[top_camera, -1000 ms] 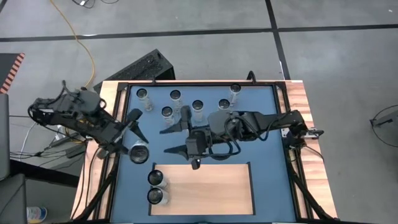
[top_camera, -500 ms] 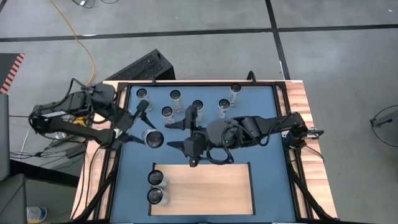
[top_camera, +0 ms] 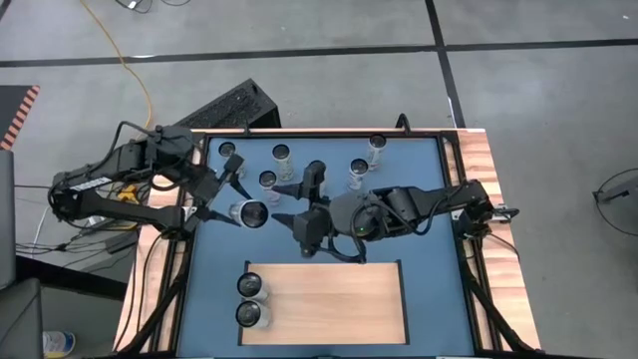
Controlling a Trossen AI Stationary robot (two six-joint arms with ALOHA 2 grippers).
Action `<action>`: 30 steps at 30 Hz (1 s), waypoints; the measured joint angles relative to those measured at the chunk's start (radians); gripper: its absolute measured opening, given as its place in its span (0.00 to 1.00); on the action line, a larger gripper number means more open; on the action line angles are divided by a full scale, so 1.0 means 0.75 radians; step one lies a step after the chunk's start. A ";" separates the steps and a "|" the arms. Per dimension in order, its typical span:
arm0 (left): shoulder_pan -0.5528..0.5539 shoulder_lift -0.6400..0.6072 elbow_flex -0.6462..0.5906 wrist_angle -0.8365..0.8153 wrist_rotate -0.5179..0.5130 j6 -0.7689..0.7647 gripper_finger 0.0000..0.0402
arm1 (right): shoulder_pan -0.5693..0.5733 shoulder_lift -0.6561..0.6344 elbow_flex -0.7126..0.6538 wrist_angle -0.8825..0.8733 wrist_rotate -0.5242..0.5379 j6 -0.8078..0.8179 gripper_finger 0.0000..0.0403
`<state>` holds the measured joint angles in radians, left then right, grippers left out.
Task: Place canned beverage on shelf
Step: Put the white blue soda can on the shelf aligned with the other white blue soda cans
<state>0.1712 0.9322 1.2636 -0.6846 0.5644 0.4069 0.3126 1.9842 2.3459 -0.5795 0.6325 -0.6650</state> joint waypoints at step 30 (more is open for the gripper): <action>-0.001 0.007 0.000 0.159 0.145 0.039 0.59 | -0.211 0.000 -0.023 0.102 -0.891 0.203 0.65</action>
<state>0.1707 0.9375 1.2636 -0.5652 0.6733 0.4360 0.1543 1.9842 2.3289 -0.5033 -0.0360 -0.5130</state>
